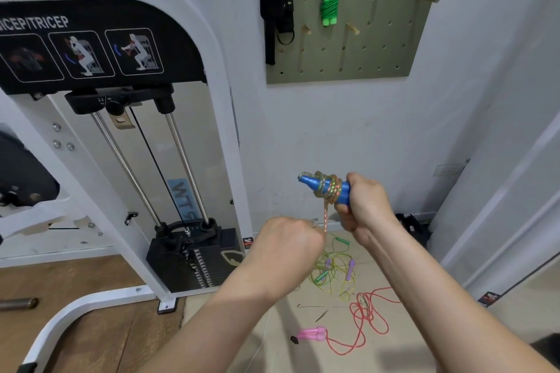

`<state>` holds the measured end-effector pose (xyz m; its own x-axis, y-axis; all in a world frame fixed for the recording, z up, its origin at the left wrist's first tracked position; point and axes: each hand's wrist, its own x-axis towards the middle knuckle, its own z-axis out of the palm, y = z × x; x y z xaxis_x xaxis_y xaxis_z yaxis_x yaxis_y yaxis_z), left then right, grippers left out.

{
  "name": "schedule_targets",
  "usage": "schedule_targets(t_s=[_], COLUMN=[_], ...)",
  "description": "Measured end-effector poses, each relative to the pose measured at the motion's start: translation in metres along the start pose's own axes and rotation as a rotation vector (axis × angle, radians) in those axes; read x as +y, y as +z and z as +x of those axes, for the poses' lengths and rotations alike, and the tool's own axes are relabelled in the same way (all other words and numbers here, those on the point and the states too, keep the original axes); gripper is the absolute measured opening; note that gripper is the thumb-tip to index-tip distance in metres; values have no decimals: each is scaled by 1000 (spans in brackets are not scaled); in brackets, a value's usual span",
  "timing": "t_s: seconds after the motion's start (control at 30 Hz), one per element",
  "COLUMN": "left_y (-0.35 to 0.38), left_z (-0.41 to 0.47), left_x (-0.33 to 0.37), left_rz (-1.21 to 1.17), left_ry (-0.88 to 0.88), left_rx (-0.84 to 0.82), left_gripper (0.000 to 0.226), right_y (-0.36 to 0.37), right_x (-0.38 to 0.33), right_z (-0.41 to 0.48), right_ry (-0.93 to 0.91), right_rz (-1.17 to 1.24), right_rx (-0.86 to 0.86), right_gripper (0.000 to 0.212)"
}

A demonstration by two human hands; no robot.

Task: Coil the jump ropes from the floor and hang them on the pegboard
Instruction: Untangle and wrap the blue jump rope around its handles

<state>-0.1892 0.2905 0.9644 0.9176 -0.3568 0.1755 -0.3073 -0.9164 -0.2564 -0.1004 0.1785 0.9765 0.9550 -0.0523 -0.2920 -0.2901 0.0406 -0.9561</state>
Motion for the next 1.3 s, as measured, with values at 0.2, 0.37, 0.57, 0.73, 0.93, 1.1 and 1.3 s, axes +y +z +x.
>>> schedule_targets(t_s=[0.2, 0.37, 0.57, 0.73, 0.93, 1.1, 1.3], left_y=[-15, -3, -21, -31, -20, -17, -12], left_z=[-6, -6, -7, -8, -4, -1, 6], left_x=[1, -6, -36, -39, -41, -27, -9], left_rz=[27, -18, -526, -1146, -1799, -2225, -2274], left_ry=[41, 113, -116, -291, -258, -191, -610], left_rx=[47, 75, 62, 9, 88, -3, -6], left_gripper=[31, 28, 28, 8, 43, 40, 27], right_y=[2, 4, -8, -21, -15, -10, -6], right_x=[31, 37, 33, 12, -16, -20, -23], right_z=[4, -15, -33, -41, -61, -67, -72], right_ry=[-265, -665, -817, -853, -841, -722, -465], right_rz=[-349, -838, -1032, -916, -539, -309, -49], right_rx=[87, 52, -221, -449, -551, -561, -461], right_gripper=[38, 41, 39, 43, 44, 40, 39])
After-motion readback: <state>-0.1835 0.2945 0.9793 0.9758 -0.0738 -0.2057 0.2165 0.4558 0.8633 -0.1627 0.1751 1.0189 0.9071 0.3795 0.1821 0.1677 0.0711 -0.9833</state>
